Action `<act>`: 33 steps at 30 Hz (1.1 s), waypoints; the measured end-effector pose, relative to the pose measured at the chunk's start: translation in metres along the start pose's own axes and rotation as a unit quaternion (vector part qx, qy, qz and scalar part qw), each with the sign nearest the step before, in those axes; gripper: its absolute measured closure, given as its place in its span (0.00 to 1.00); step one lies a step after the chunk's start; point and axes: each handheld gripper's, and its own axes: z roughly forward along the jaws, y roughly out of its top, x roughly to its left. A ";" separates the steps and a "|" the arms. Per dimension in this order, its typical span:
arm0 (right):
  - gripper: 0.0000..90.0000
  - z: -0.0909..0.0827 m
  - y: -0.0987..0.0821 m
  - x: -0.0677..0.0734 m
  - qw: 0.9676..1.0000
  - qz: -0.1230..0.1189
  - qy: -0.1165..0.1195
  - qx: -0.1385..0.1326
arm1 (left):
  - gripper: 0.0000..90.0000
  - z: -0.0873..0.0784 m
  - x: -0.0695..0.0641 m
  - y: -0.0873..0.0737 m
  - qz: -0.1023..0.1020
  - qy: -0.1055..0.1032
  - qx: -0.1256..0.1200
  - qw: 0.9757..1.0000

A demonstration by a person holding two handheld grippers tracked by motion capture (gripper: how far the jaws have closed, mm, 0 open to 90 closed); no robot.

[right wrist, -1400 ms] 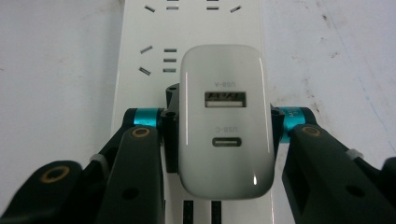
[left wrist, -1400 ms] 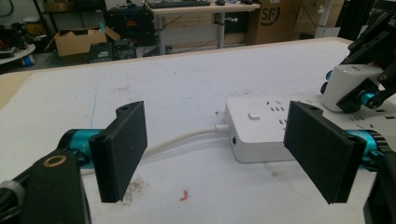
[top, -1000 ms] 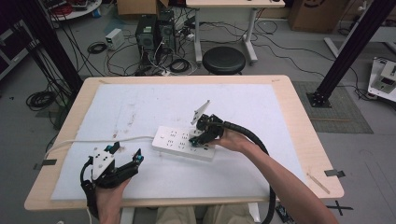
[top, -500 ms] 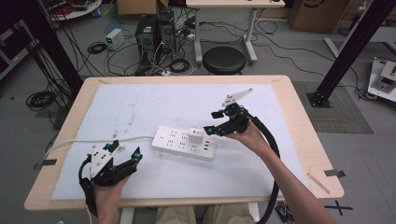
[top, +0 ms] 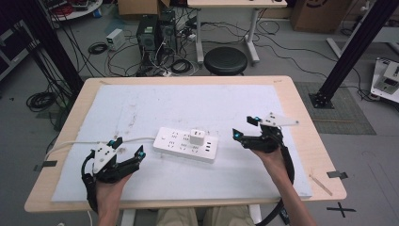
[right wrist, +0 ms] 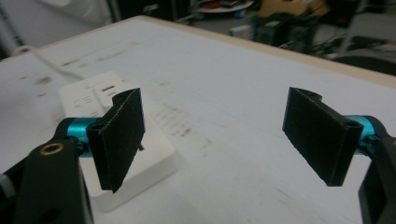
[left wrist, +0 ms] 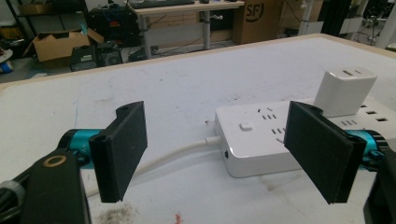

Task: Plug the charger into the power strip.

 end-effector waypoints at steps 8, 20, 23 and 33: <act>0.24 -0.033 -0.028 0.003 0.996 0.019 -0.077 -0.041 | 0.24 0.004 -0.001 0.005 0.005 -0.002 -0.004 1.000; 0.24 -0.048 -0.053 0.000 0.992 0.049 -0.108 -0.053 | 0.24 0.007 -0.001 0.007 0.009 -0.004 -0.004 1.000; 0.24 -0.049 -0.054 0.000 0.992 0.047 -0.108 -0.053 | 0.24 0.006 0.000 0.006 0.007 -0.002 -0.006 1.000; 0.24 -0.048 -0.055 0.000 0.992 0.046 -0.103 -0.047 | 0.24 0.005 0.001 0.005 0.007 -0.001 -0.005 1.000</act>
